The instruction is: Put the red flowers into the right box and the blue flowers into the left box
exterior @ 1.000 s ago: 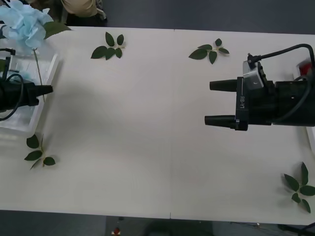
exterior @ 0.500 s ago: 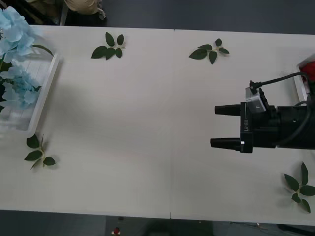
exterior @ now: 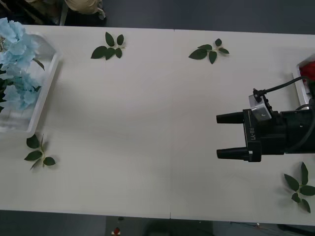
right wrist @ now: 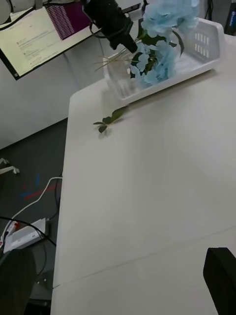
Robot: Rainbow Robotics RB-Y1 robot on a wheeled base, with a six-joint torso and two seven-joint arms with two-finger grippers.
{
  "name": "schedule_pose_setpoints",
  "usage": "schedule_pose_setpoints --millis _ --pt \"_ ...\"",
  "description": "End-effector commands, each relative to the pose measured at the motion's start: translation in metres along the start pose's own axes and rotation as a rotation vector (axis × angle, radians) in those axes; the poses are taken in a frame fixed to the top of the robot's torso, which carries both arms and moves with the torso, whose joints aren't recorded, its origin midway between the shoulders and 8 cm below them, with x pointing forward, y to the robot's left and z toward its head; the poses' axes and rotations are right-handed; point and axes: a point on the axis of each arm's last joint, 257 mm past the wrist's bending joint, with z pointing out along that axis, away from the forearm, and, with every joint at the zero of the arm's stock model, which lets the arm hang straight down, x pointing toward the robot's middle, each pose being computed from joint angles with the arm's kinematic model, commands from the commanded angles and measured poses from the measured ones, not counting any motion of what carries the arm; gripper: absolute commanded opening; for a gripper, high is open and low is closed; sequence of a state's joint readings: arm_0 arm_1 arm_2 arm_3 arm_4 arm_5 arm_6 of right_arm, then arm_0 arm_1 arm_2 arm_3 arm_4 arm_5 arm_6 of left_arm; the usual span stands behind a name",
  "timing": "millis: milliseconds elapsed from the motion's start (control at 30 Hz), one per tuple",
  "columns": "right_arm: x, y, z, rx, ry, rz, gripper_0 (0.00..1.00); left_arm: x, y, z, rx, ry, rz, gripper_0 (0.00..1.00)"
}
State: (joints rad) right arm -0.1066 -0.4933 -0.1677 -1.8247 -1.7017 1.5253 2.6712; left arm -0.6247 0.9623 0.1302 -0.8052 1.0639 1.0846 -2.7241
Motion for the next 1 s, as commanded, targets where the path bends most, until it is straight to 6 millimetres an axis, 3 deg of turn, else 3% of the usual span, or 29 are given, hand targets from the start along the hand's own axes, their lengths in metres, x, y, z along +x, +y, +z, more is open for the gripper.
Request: schedule_pose_setpoints --millis 33,233,333,500,800,1000 --pt "-0.011 0.004 -0.001 -0.009 0.003 -0.081 1.00 -0.013 0.050 -0.034 -0.111 -0.033 -0.034 0.00" --pt "-0.012 0.004 -0.001 -0.008 0.003 -0.081 1.00 -0.010 0.082 -0.052 -0.202 0.030 0.008 0.00" --pt "-0.012 0.003 -0.001 -0.006 0.002 -0.083 1.00 -0.003 0.089 -0.054 -0.228 0.076 -0.005 0.00" --pt "-0.011 0.007 -0.001 -0.021 0.004 -0.082 1.00 0.002 0.074 -0.038 -0.214 0.122 -0.050 0.00" --pt "-0.012 0.006 0.000 -0.016 0.004 -0.083 1.00 0.042 0.052 -0.012 -0.248 0.266 -0.166 0.00" --pt "-0.009 0.006 0.001 -0.015 0.006 -0.078 1.00 0.051 0.042 -0.007 -0.233 0.295 -0.193 0.01"
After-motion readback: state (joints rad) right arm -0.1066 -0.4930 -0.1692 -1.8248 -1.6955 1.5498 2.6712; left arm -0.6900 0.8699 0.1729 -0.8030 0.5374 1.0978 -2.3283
